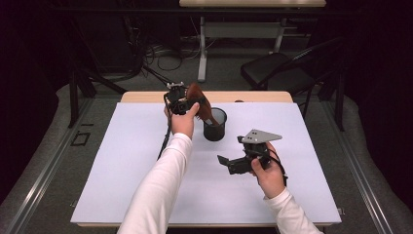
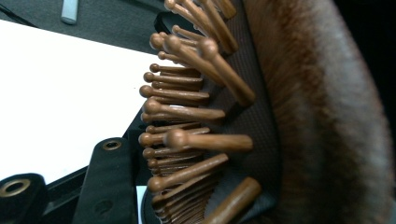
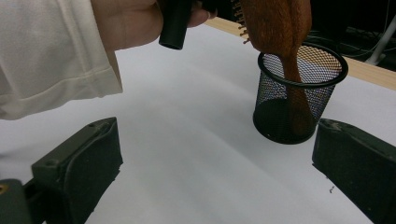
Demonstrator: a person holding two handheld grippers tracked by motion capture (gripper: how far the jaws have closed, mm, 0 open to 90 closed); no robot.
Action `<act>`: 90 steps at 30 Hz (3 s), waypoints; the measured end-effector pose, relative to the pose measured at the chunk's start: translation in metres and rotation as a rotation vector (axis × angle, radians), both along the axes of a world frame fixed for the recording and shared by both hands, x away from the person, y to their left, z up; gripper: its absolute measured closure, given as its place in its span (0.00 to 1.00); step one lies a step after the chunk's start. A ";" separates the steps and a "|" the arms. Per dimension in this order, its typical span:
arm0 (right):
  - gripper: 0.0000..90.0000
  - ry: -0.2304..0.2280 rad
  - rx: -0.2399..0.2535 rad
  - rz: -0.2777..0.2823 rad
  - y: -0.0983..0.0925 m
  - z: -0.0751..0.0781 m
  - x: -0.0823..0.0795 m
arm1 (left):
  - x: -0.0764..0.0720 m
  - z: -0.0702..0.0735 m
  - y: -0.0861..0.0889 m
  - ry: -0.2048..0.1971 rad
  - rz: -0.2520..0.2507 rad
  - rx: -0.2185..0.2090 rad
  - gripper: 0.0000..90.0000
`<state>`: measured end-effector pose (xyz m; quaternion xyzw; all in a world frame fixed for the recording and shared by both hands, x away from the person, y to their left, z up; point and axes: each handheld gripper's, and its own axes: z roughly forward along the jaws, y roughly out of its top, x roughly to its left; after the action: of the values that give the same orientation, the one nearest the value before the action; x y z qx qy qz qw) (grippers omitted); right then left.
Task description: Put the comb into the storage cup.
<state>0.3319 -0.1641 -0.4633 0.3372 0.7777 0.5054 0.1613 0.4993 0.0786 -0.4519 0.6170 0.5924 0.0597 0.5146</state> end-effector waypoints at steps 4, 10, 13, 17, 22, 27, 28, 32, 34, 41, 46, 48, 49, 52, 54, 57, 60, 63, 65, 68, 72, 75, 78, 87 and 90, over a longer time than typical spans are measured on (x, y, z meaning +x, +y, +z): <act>0.01 0.000 0.000 0.002 0.000 0.000 0.000 | 0.001 -0.004 0.005 -0.011 -0.014 -0.018 0.52; 0.01 0.002 -0.004 0.003 0.001 -0.001 0.000 | 0.001 -0.008 0.010 -0.025 -0.030 -0.040 0.52; 0.01 0.002 -0.004 0.003 0.001 -0.001 0.000 | 0.001 -0.009 0.010 -0.030 -0.032 -0.042 0.52; 0.01 0.003 -0.005 0.003 0.001 -0.001 0.000 | 0.001 -0.010 0.011 -0.034 -0.031 -0.050 0.52; 0.01 0.003 -0.007 0.004 0.001 -0.002 0.000 | 0.001 -0.010 0.012 -0.034 -0.037 -0.049 0.52; 0.01 0.005 -0.010 0.001 0.000 -0.002 -0.001 | 0.002 -0.010 0.012 -0.030 -0.040 -0.048 0.51; 0.01 0.004 -0.009 -0.001 0.000 -0.002 -0.001 | 0.002 -0.010 0.013 -0.027 -0.038 -0.051 0.51; 0.01 0.007 -0.009 -0.001 -0.001 -0.003 -0.001 | 0.003 -0.012 0.016 -0.014 -0.036 -0.057 0.51; 0.01 0.007 -0.011 0.000 -0.001 -0.003 -0.002 | 0.004 -0.013 0.018 -0.008 -0.036 -0.064 0.51; 0.01 0.011 -0.012 -0.004 -0.002 -0.004 -0.003 | 0.004 -0.014 0.018 -0.006 -0.030 -0.073 0.51; 0.01 0.012 -0.013 -0.005 -0.003 -0.005 -0.003 | 0.005 -0.014 0.019 -0.007 -0.029 -0.075 0.51; 0.01 0.014 -0.013 -0.008 -0.003 -0.005 -0.003 | 0.005 -0.015 0.019 -0.008 -0.026 -0.079 0.50; 0.01 0.015 -0.013 -0.008 -0.004 -0.005 -0.003 | 0.005 -0.015 0.019 -0.009 -0.024 -0.082 0.50; 0.02 0.015 -0.013 -0.012 -0.005 -0.005 -0.003 | 0.005 -0.016 0.019 -0.009 -0.018 -0.081 0.50; 0.02 0.016 -0.013 -0.014 -0.005 -0.005 -0.003 | 0.005 -0.016 0.019 -0.009 -0.012 -0.082 0.50; 0.02 0.015 -0.016 -0.014 -0.005 -0.006 -0.004 | 0.005 -0.016 0.019 -0.005 -0.008 -0.083 0.50; 0.02 0.016 -0.016 -0.014 -0.005 -0.006 -0.004 | 0.005 -0.016 0.019 -0.004 -0.007 -0.086 0.50; 0.02 0.014 -0.016 -0.017 -0.006 -0.006 -0.004 | 0.005 -0.016 0.019 -0.005 -0.006 -0.085 0.50; 0.02 0.014 -0.015 -0.018 -0.007 -0.006 -0.004 | 0.005 -0.016 0.019 -0.006 -0.005 -0.085 0.50; 0.02 0.015 -0.015 -0.019 -0.007 -0.006 -0.004 | 0.005 -0.016 0.019 -0.007 -0.006 -0.082 0.49; 0.02 0.015 -0.017 -0.019 -0.006 -0.006 -0.004 | 0.005 -0.016 0.019 -0.005 -0.002 -0.085 0.49; 0.02 0.014 -0.017 -0.019 -0.007 -0.006 -0.004 | 0.005 -0.016 0.020 -0.003 0.003 -0.082 0.49; 0.02 0.015 -0.015 -0.020 -0.007 -0.006 -0.004 | 0.005 -0.016 0.019 -0.004 -0.002 -0.085 0.50; 0.02 0.015 -0.015 -0.022 -0.007 -0.006 -0.004 | 0.005 -0.016 0.019 -0.008 -0.006 -0.083 0.49; 0.02 0.017 -0.014 -0.024 -0.007 -0.006 -0.004 | 0.005 -0.016 0.019 -0.009 -0.004 -0.081 0.49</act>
<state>0.3279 -0.1716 -0.4696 0.3494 0.7784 0.4953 0.1632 0.5043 0.0971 -0.4683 0.5965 0.5908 0.0376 0.5420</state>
